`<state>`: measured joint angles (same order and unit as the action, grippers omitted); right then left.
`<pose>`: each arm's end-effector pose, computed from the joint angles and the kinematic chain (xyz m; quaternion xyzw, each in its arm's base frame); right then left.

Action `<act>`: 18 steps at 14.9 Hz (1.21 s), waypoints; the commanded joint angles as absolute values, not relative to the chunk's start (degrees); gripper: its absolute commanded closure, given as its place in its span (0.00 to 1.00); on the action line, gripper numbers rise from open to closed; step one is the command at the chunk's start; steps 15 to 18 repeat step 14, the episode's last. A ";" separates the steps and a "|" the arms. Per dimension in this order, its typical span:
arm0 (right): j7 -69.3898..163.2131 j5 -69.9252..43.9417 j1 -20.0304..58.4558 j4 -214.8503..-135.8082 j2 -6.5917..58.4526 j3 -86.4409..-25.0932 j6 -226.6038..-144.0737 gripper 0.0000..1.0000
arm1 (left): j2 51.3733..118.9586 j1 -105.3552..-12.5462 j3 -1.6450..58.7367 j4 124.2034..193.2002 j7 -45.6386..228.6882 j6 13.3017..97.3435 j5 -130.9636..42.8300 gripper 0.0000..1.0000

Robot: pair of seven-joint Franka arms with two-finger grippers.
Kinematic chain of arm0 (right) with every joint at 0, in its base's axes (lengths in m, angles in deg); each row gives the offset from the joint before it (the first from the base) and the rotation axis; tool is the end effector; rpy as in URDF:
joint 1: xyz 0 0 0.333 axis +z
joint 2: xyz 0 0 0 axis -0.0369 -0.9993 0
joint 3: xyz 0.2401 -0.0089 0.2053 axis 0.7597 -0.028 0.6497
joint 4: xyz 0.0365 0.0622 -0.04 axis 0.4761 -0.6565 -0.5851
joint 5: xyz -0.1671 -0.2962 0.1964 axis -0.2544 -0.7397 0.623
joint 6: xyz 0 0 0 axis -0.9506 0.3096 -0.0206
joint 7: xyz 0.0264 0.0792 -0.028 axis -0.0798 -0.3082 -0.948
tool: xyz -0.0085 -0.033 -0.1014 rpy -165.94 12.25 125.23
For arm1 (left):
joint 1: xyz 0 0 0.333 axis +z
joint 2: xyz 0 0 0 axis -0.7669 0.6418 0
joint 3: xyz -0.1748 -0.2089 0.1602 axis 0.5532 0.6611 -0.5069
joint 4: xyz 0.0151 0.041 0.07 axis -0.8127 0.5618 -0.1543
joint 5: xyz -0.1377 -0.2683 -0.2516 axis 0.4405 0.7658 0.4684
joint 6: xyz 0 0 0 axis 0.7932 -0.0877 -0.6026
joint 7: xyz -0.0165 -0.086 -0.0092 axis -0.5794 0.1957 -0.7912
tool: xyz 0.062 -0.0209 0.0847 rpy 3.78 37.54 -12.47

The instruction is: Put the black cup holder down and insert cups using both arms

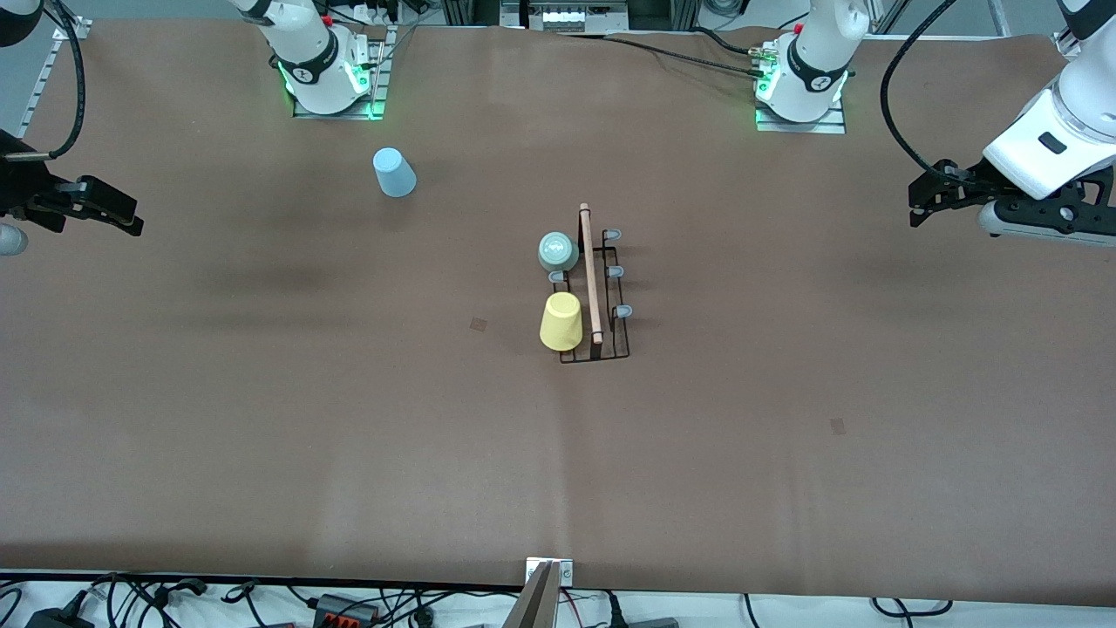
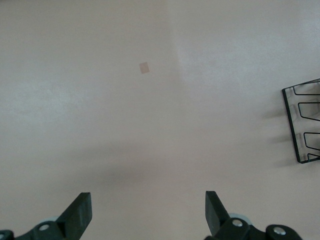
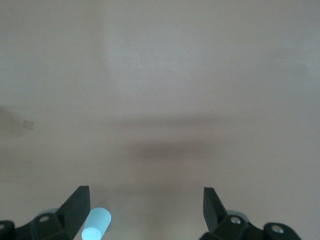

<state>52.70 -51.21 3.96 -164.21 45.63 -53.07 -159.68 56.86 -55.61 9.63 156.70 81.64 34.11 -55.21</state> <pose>0.5740 -0.0105 0.6056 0.9997 -0.0143 -0.0157 0.0128 0.5452 -0.0426 0.5966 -0.9971 0.0740 -0.0075 0.0183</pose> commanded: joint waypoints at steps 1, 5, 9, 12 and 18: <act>52.56 -50.80 4.05 -163.58 45.70 -53.13 -159.10 0.00 | 57.44 -55.79 9.52 155.14 81.29 32.99 -55.26 0.00; 52.56 -50.45 3.87 -163.67 45.70 -53.22 -159.10 0.00 | 57.44 -55.79 9.52 155.14 81.38 32.99 -55.26 0.00; 52.56 -48.34 3.52 -163.67 45.70 -53.57 -158.93 0.00 | 57.44 -55.79 9.52 155.14 81.38 32.99 -55.26 0.00; 52.65 -48.34 3.52 -163.67 45.70 -53.66 -158.84 0.00 | 57.44 -55.79 9.60 155.14 81.29 32.99 -55.26 0.00; 52.65 -48.43 3.52 -163.67 45.70 -53.66 -158.84 0.00 | 57.44 -55.79 9.61 155.14 81.29 32.99 -55.26 0.00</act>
